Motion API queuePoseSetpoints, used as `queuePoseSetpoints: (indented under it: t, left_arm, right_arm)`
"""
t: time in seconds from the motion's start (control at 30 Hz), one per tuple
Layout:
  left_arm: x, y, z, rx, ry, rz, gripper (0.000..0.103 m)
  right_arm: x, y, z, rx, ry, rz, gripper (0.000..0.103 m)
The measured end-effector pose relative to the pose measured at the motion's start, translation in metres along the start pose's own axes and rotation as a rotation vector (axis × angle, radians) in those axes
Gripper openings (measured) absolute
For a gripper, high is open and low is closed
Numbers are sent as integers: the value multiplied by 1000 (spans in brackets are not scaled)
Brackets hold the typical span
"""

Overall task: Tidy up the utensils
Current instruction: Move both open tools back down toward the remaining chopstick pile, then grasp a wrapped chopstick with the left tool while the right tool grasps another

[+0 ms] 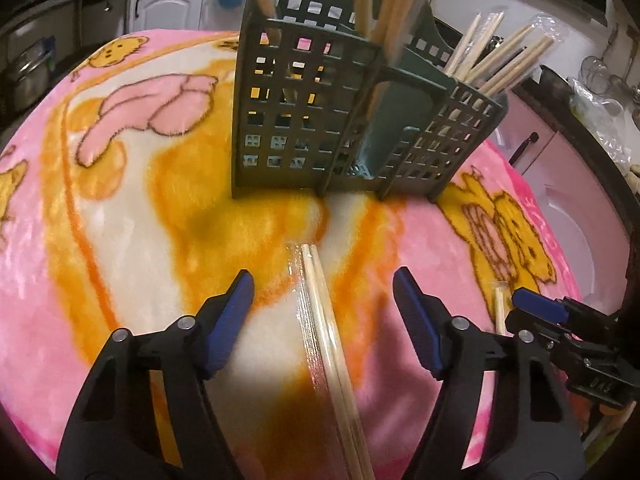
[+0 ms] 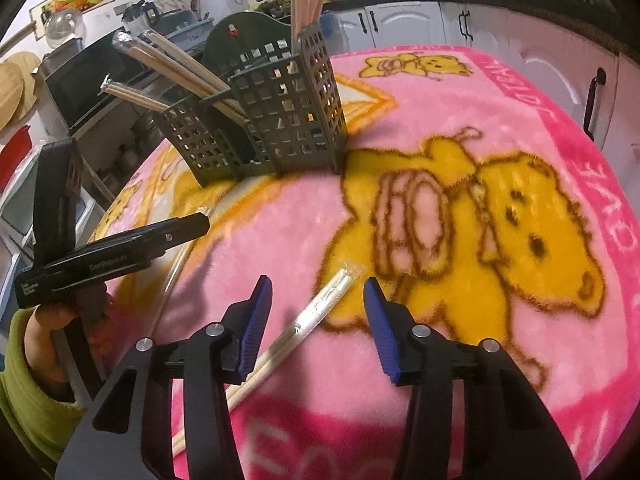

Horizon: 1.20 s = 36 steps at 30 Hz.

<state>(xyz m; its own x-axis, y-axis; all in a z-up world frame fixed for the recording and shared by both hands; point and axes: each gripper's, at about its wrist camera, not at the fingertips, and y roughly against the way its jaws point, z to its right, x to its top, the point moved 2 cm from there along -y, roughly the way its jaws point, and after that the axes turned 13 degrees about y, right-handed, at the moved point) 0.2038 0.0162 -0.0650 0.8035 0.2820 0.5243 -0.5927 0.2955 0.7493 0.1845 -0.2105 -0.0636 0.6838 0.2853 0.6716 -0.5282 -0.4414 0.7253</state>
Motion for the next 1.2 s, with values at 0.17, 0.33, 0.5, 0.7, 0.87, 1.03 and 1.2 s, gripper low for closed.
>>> queuePoseSetpoints:
  t: [0.17, 0.33, 0.5, 0.7, 0.87, 1.03, 1.2]
  left_arm:
    - [7, -5, -2, -16, 16, -28, 60]
    - [14, -13, 1, 5, -2, -62, 56]
    - [18, -19, 7, 32, -22, -67, 52]
    - [24, -29, 13, 73, -71, -52, 31]
    - [26, -31, 11, 99, -89, -42, 18]
    - [27, -29, 9, 94, -92, -41, 9]
    - [30, -13, 11, 40, -95, -36, 0]
  right_arm:
    - [3, -8, 3, 19, -6, -19, 40]
    - [8, -17, 11, 39, -38, -40, 32]
    - [10, -24, 19, 47, -56, -47, 20]
    - [15, -23, 19, 59, -40, -24, 9]
    - [20, -22, 12, 63, -19, -3, 9]
    - [30, -10, 2, 47, 19, 39, 8]
    - [44, 6, -3, 31, 49, 87, 7]
